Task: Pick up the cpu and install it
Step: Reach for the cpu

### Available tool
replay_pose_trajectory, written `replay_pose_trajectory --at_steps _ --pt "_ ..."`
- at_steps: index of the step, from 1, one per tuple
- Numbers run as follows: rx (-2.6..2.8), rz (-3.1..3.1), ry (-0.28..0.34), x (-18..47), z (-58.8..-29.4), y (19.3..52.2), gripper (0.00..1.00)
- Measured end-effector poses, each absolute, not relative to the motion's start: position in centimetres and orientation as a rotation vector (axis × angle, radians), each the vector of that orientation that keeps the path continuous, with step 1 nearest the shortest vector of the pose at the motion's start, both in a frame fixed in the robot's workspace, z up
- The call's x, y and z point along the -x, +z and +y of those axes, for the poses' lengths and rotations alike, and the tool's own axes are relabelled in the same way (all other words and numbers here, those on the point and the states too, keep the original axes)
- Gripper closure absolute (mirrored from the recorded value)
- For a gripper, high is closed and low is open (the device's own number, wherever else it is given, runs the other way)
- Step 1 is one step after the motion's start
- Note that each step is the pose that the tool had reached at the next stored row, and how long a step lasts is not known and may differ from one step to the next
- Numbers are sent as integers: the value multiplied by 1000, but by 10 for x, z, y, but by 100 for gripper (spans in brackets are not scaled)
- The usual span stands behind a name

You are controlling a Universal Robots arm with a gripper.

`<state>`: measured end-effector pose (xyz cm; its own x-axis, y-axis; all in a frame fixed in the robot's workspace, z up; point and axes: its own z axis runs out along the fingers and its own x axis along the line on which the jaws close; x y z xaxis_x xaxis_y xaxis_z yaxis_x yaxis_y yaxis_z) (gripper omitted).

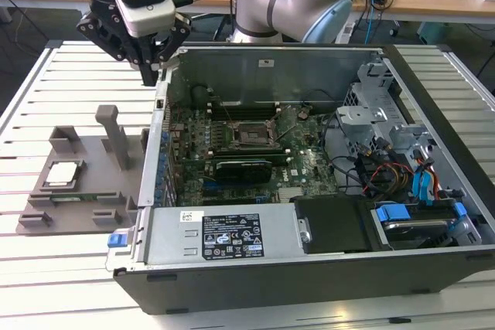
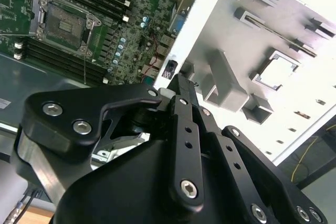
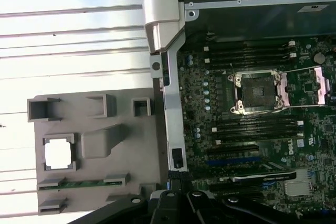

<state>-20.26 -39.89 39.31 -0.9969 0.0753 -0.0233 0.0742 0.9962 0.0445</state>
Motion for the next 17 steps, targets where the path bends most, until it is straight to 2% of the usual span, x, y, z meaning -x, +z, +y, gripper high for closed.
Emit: replay_pose_trajectory --at_steps 17 --pt "-117 3114 68 222 -399 393 89"
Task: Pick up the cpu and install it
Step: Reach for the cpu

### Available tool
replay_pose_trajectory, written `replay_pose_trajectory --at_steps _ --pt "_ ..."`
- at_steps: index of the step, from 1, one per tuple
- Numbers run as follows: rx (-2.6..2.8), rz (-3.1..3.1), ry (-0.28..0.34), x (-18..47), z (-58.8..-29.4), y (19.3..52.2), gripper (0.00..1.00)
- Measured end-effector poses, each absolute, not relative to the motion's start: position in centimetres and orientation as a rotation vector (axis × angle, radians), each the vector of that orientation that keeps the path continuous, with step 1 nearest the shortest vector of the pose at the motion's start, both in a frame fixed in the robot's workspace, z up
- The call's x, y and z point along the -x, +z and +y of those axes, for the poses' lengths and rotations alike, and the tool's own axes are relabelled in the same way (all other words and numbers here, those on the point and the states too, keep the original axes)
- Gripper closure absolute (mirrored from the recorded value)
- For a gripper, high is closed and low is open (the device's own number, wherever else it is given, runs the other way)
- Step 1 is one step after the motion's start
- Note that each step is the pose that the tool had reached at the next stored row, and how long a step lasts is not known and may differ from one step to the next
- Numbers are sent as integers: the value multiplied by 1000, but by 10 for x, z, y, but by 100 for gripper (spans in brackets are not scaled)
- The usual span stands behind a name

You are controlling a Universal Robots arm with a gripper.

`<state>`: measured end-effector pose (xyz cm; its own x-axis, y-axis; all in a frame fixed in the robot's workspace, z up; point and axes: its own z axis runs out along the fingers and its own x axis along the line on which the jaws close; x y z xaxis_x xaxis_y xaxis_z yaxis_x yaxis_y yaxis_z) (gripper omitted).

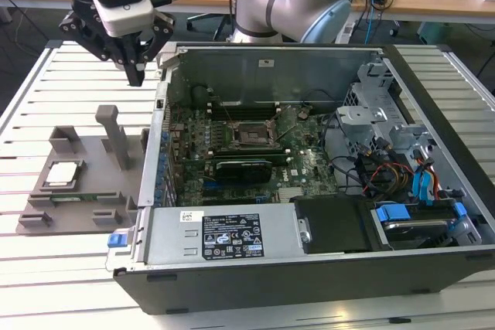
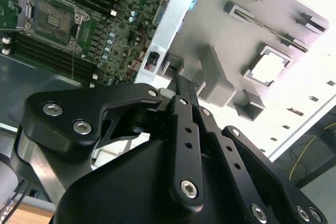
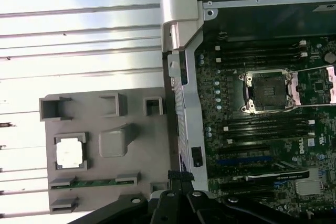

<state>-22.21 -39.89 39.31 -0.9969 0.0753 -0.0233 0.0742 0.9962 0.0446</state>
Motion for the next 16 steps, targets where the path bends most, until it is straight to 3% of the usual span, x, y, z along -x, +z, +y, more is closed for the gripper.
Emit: replay_pose_trajectory --at_steps 16 --pt "-117 3114 68 238 -399 393 89"
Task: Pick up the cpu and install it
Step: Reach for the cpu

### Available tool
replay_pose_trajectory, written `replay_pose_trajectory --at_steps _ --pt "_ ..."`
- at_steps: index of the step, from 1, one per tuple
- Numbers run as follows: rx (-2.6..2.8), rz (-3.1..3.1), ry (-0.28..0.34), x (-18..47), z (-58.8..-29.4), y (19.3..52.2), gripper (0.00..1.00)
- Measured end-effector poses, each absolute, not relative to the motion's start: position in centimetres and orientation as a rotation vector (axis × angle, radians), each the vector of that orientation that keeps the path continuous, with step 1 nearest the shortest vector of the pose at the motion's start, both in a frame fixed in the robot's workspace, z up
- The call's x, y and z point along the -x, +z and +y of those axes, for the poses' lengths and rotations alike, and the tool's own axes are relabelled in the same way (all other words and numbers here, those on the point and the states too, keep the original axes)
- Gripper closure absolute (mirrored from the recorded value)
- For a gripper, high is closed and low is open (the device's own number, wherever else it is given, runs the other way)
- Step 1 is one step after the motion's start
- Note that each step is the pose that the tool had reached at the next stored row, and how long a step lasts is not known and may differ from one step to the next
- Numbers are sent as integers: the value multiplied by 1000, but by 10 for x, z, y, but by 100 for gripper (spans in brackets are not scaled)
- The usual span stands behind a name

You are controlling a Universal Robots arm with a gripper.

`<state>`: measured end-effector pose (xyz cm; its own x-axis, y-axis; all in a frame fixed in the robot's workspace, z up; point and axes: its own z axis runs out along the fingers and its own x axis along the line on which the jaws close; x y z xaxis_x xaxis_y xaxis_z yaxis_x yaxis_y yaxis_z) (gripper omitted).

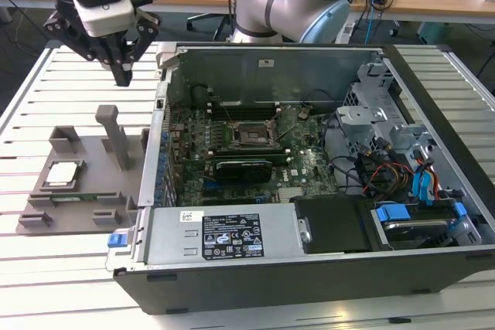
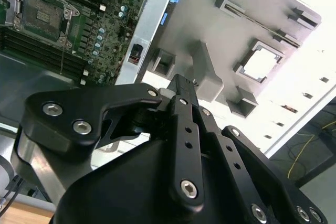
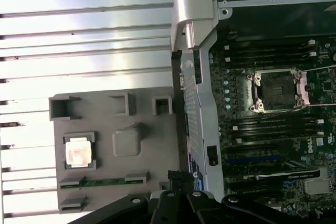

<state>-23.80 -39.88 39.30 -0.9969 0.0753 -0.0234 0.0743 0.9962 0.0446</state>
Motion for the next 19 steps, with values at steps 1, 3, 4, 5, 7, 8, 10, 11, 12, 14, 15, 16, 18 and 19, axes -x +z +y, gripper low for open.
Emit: replay_pose_trajectory --at_steps 1,3,4,5,7,8,10,11,12,14,15,16,18,19 --pt "-117 3114 68 239 -399 393 89" --pt "-116 3114 68 241 -399 393 89" --pt "-117 3114 68 242 -399 393 89" --pt "-117 3114 68 243 -399 393 89" --pt "-116 3114 68 245 -399 393 89" --pt "-117 3114 68 245 -399 393 89" --pt "-117 3114 68 248 -399 393 89" --pt "-117 3114 68 249 -399 393 89" --pt "-117 3114 68 251 -399 393 89" --pt "-117 3114 68 253 -399 393 89" --pt "-117 3114 68 254 -399 393 89" --pt "-117 3114 68 255 -399 393 89" --pt "-117 3114 68 257 -399 393 89" --pt "-117 3114 68 258 -399 393 89"
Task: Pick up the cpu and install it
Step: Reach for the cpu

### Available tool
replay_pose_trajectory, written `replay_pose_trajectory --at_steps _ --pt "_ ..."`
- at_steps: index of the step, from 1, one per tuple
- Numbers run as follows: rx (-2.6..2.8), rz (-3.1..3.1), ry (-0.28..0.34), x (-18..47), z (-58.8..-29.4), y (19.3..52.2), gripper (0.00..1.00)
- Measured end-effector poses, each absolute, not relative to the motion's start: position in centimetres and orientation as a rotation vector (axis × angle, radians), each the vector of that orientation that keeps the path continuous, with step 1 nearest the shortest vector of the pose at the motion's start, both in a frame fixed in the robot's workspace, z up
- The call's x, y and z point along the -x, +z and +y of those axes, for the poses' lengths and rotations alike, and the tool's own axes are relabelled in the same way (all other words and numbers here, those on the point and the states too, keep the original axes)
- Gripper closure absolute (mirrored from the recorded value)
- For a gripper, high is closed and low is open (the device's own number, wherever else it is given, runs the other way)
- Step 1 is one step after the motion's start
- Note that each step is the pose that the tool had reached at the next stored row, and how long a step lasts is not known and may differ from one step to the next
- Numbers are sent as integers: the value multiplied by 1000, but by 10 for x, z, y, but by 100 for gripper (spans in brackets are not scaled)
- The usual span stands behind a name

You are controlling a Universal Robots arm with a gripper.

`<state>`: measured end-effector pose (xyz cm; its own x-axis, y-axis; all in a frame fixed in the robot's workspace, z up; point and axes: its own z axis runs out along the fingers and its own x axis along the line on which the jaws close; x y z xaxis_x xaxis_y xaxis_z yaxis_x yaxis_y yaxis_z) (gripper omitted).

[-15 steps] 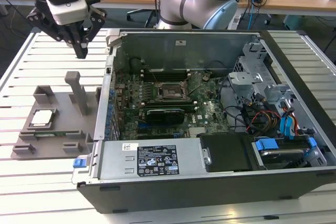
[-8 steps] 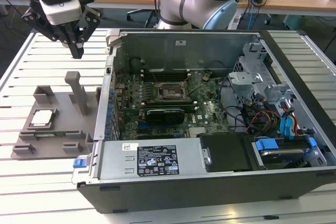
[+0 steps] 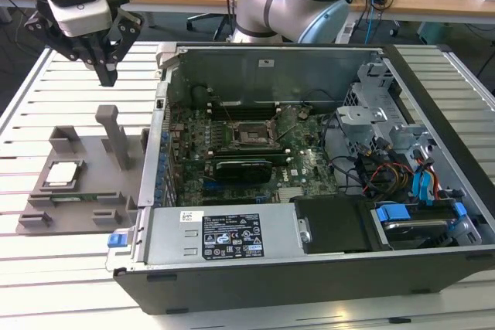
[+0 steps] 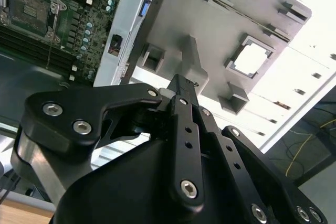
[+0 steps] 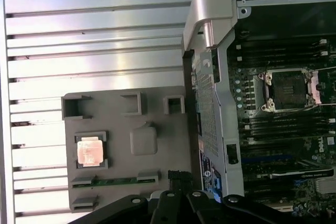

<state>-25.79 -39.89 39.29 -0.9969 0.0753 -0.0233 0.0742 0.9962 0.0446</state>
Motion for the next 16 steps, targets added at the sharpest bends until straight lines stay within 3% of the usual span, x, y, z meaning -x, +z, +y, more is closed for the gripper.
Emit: replay_pose_trajectory --at_steps 16 --pt "-117 3114 68 276 -399 393 89"
